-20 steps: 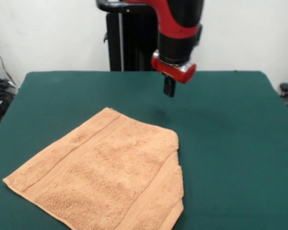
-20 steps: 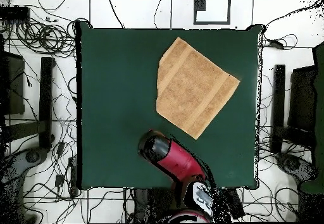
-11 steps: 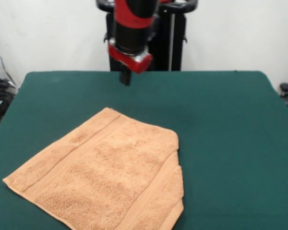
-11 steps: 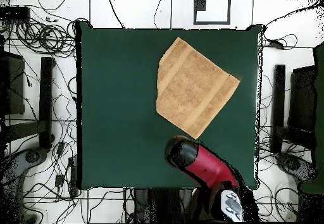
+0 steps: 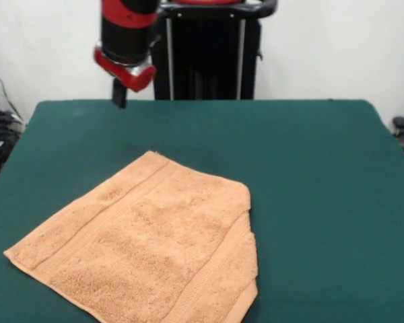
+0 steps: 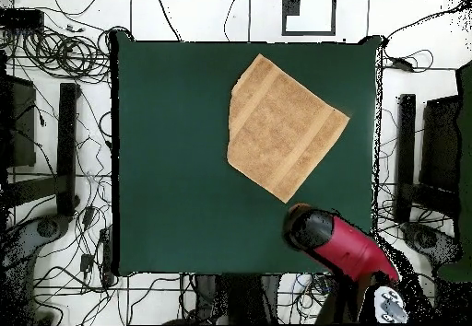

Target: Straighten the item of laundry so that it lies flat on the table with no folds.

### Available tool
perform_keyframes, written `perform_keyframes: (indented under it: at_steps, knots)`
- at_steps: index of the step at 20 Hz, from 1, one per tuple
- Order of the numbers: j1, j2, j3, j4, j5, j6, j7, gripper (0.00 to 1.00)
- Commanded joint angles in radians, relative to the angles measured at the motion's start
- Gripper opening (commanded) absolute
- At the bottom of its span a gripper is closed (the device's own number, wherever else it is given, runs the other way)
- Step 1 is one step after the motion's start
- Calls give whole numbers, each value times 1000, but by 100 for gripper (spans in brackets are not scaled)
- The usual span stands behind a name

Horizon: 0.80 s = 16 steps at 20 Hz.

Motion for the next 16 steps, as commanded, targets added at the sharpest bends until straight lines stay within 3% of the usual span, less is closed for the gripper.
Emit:
perform_keyframes:
  at_steps: [1, 7, 16]
  knots:
    - [-89, 74, 82, -168, -130, 53, -77, 0]
    - [-223, 132, 145, -303, -260, 54, -156, 0]
    - [-417, 137, 299, -367, -399, 109, -235, 0]
